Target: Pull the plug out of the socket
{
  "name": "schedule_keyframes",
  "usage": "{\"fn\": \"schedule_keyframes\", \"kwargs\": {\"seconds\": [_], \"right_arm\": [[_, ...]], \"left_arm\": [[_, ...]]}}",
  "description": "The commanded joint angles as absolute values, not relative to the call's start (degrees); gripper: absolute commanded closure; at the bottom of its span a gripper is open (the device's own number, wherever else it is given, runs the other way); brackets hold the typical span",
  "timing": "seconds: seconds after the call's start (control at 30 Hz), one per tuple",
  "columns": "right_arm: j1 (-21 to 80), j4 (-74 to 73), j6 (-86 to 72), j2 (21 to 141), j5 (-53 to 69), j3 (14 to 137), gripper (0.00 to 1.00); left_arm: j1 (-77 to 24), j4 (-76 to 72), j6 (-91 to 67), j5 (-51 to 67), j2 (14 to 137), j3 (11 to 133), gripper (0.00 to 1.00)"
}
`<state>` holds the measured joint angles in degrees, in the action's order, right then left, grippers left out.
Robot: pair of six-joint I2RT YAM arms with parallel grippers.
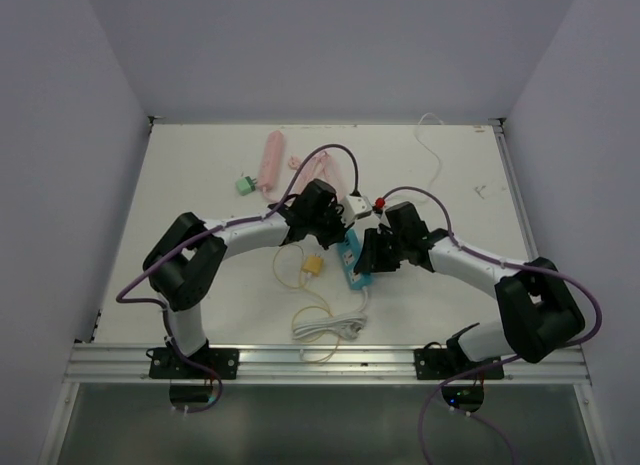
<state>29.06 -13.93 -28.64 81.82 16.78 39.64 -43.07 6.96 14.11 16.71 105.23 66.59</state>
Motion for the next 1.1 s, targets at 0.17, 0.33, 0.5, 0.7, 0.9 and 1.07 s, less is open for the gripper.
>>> {"fn": "schedule_keyframes", "kwargs": {"seconds": [0.17,0.33,0.5,0.7,0.9,1.07], "right_arm": [[25.4,-23.1,-28.7,88.5,1.3,35.5,1.00],[25.4,-23.1,-29.3,89.5,1.1,35.9,1.00],[25.4,-23.0,-30.1,89.3,0.7,35.8,1.00],[25.3,-23.0,-31.0,89.5,0.2,35.9,1.00],[25.5,-23.2,-31.8,89.6,0.2,35.9,1.00],[25.5,-23.0,-31.8,88.9,0.3,35.5,1.00]], "left_arm": [[-39.7,4.9,13.9,22.0,97.7,66.2,1.00],[-39.0,8.3,14.4,22.4,97.7,68.7,1.00],[-39.0,10.5,14.9,20.4,95.3,68.7,1.00],[-39.0,12.2,15.4,18.5,92.8,69.3,1.00],[-38.8,15.7,16.5,17.3,93.9,70.7,1.00],[-38.8,11.8,14.4,18.6,91.9,67.2,1.00]]}}
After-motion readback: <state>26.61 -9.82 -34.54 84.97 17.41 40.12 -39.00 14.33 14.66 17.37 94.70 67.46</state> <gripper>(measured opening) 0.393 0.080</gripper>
